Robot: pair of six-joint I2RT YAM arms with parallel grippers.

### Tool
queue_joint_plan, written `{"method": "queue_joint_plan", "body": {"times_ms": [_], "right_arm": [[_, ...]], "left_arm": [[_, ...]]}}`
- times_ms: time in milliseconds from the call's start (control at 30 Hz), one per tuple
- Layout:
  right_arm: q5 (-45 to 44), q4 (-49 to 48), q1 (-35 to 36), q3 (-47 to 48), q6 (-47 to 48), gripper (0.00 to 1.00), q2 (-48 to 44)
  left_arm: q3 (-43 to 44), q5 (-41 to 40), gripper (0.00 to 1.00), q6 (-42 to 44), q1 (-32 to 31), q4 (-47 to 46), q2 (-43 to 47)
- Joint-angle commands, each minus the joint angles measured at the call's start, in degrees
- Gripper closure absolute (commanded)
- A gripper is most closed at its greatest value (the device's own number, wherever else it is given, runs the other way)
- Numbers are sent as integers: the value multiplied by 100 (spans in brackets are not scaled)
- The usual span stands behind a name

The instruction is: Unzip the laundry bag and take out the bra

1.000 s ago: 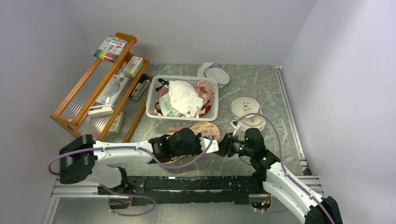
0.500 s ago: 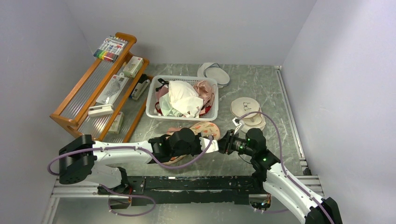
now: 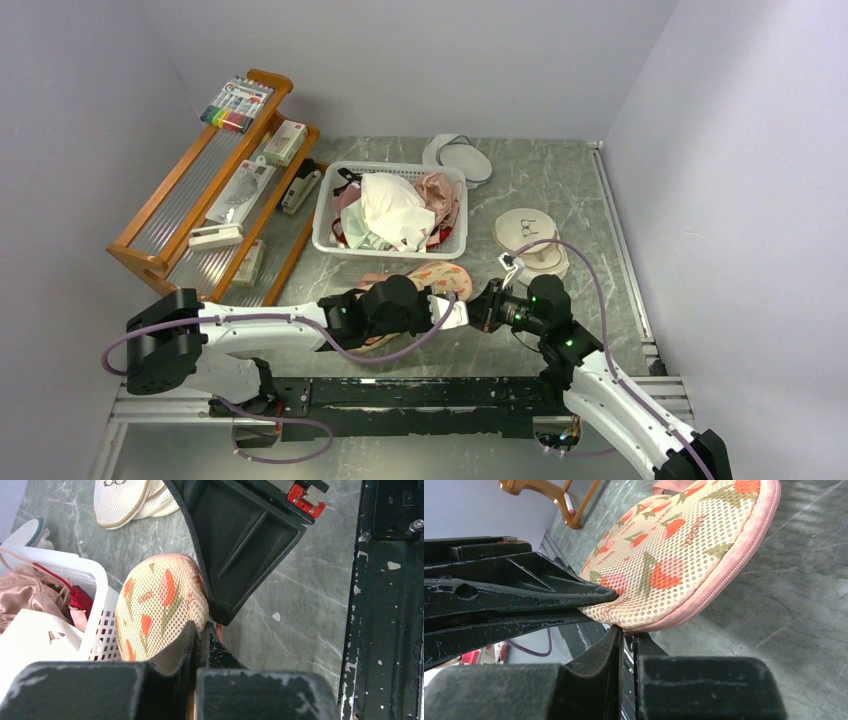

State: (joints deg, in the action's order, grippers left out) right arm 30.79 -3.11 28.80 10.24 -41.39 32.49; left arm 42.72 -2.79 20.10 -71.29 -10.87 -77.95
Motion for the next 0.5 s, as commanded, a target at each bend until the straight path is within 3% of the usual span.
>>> {"method": "queue_joint_plan", "body": {"times_ms": [0,467], "right_arm": [[-219,430,-24,171,262,96,26],[6,272,-24,32,58,87,-75]], "left_arm": [[131,31,93,27,69,-105,174],[140,52,93,39,89,-89,164]]}}
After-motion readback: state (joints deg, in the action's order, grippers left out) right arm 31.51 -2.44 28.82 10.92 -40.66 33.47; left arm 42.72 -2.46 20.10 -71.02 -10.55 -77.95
